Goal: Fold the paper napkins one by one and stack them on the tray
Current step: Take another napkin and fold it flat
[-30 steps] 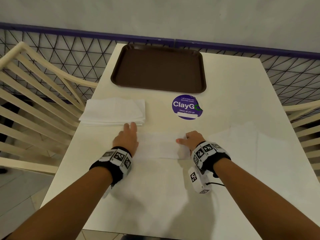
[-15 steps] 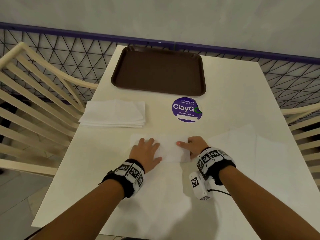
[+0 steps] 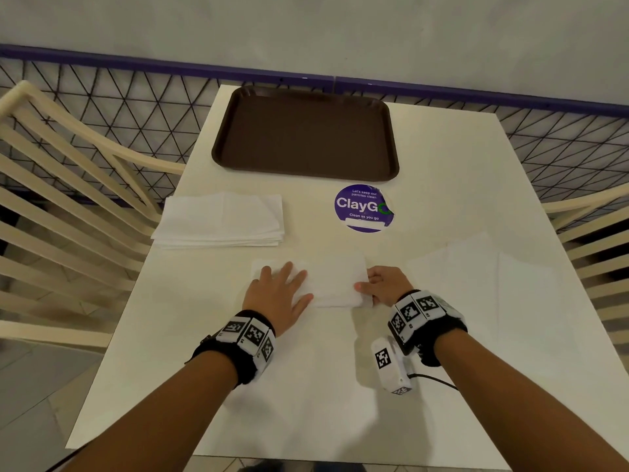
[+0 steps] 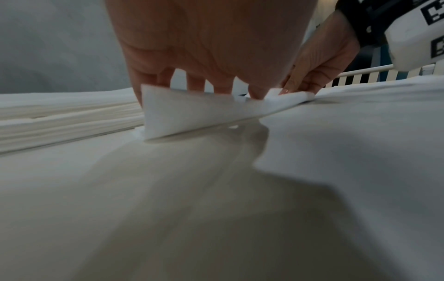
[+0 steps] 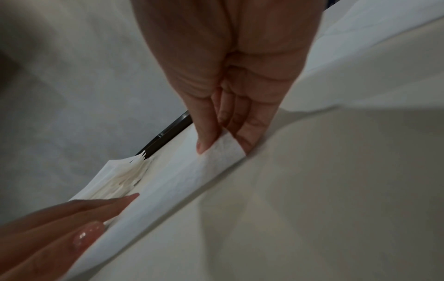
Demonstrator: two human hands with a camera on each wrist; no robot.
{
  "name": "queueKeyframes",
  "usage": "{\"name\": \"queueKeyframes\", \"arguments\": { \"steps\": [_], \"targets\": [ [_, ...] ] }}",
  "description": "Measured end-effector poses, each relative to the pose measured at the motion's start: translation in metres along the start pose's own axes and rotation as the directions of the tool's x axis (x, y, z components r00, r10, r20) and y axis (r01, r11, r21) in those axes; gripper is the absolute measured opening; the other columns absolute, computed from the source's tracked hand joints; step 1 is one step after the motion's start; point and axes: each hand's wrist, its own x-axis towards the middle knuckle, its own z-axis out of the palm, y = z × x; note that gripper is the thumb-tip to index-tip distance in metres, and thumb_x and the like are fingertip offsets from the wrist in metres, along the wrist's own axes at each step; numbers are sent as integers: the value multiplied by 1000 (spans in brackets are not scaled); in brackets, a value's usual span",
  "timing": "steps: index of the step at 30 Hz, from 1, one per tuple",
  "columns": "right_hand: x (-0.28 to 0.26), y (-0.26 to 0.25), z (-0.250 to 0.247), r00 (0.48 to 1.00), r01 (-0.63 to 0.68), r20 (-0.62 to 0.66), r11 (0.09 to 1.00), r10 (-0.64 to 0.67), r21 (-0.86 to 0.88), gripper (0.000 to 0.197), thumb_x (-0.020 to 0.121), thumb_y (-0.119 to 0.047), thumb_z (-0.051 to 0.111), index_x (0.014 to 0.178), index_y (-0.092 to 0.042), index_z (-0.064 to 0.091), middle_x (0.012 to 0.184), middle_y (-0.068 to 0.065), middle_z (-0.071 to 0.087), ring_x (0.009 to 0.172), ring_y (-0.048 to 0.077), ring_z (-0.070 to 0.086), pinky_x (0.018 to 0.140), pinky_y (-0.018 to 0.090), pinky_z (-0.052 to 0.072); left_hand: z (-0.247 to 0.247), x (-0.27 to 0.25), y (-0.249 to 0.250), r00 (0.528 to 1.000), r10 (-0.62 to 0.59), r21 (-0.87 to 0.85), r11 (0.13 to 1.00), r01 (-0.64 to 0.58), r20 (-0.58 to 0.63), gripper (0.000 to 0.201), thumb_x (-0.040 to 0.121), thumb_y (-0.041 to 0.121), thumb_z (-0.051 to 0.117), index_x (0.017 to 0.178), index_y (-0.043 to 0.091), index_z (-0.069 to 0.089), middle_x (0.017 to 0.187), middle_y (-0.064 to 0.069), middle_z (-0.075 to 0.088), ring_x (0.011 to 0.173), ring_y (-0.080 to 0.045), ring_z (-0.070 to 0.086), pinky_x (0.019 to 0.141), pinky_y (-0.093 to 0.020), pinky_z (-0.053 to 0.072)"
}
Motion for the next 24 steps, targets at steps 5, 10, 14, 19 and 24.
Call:
{"name": "queueKeyframes", "arguments": {
  "steps": [5, 10, 14, 19, 24],
  "targets": [
    [-6, -7, 3, 995, 46, -79, 977, -63, -210, 38, 86, -18, 64, 119, -1, 55, 114, 14, 63, 108, 28, 57, 90, 31, 44, 2, -2, -6, 999, 13, 69, 997, -16, 46, 63, 96, 54, 17, 149, 26, 0, 157, 5, -3, 134, -29, 22, 106, -31, 32],
    [-15, 0, 11, 975, 137, -157, 979, -161, -152, 40, 89, -14, 60, 127, -5, 50, 78, 2, 54, 89, 21, 52, 89, 33, 43, 5, -4, -6, 995, -83, 63, 995, 80, 51, 66, 96, 55, 15, 149, 21, -2, 157, -2, -6, 135, -30, 20, 107, -33, 28],
    [-37, 0, 29, 792, 331, -232, 717, -564, -613, 44, 88, -6, 53, 131, -7, 50, 120, 10, 57, 113, 28, 57, 95, 31, 46, 5, -4, -6, 995, -86, 67, 994, 83, 47, 67, 96, 55, 15, 149, 19, -1, 157, -4, -5, 134, -30, 21, 106, -33, 29],
    [-60, 16, 81, 736, 495, 219, 288, -641, -820, 49, 80, -22, 33, 109, -10, 71, 120, 7, 66, 110, 20, 64, 87, 35, 53, 3, -3, -5, 994, -89, 110, 991, 82, 63, 69, 95, 57, 14, 149, 19, -4, 157, -6, -4, 134, -31, 22, 106, -33, 29],
    [-67, 13, 83, 886, 441, 299, 446, -354, -779, 49, 103, -18, 16, 149, -6, 4, 158, 7, -6, 147, 17, -1, 119, 30, 0, 0, -1, -5, 993, -94, 103, 991, 87, 68, 71, 94, 58, 16, 149, 18, -4, 157, -7, -2, 133, -33, 24, 105, -34, 31]
  ]
}}
